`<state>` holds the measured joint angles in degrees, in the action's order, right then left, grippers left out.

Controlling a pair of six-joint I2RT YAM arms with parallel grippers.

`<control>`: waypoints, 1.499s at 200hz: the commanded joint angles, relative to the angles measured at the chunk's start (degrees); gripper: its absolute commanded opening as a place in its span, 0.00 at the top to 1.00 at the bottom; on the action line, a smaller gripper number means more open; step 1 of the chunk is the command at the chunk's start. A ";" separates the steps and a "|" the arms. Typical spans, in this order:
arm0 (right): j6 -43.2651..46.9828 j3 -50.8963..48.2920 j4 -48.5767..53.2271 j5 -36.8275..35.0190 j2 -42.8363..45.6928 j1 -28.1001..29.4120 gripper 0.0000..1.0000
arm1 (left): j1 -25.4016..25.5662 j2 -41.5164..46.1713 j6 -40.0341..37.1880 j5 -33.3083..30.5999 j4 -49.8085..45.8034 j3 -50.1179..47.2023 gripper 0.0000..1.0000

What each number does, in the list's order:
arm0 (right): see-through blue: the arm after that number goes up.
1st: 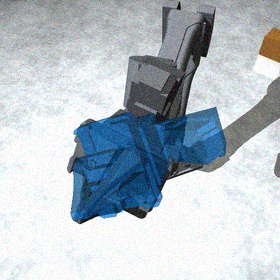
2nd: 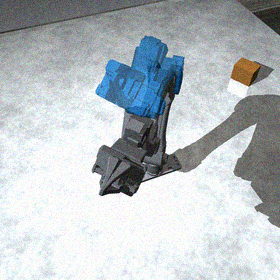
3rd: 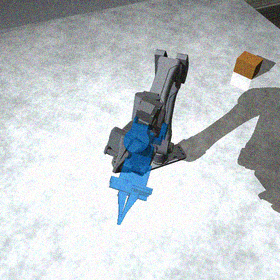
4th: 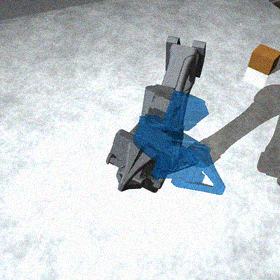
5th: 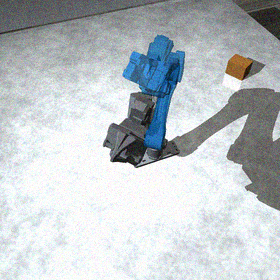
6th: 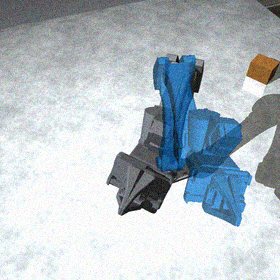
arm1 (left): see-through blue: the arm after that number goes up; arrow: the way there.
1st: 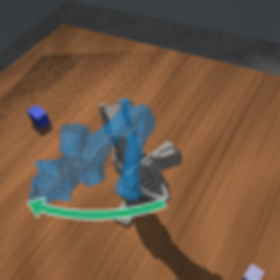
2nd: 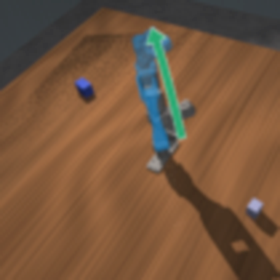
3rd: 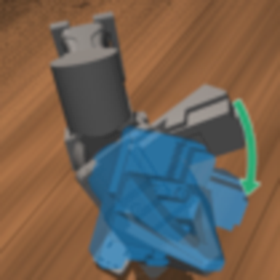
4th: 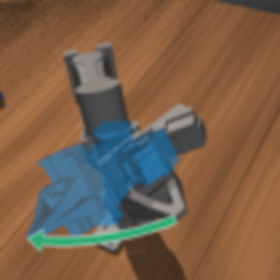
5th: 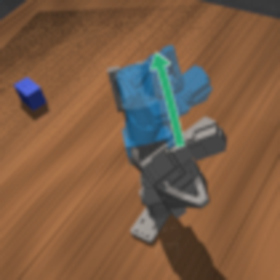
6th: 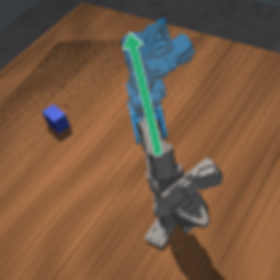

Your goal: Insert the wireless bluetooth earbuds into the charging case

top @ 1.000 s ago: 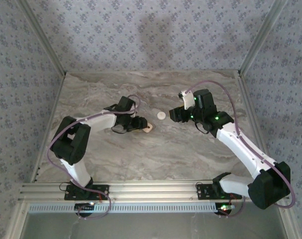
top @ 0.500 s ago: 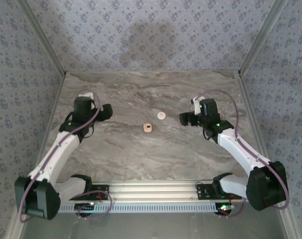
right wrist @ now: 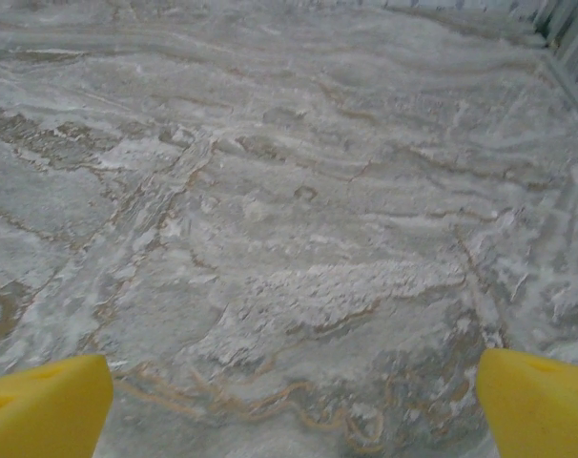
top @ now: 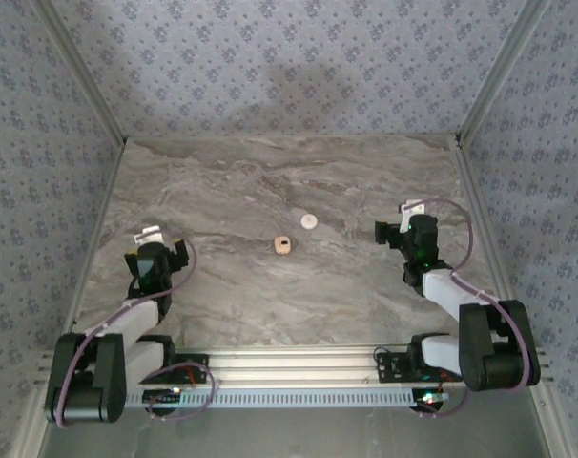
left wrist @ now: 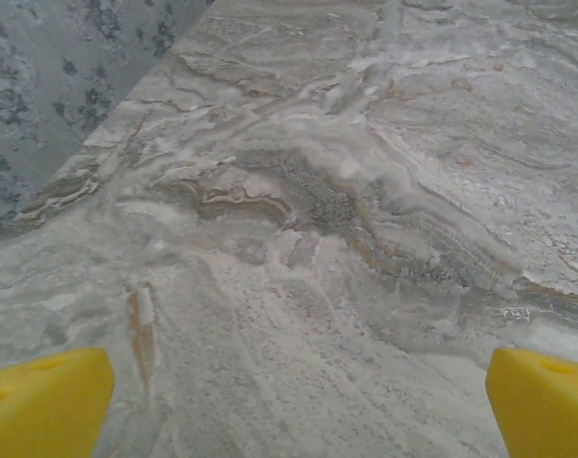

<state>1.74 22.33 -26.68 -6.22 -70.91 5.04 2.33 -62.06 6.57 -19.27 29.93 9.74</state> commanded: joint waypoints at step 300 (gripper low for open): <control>-0.51 0.09 -19.69 9.65 -16.58 -8.38 0.00 | -1.45 -25.88 -2.85 4.60 19.71 12.54 0.00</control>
<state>2.13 21.47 -47.24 2.63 -87.59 -3.09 1.08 -88.60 3.66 -15.62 49.45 21.69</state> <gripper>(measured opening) 0.997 0.997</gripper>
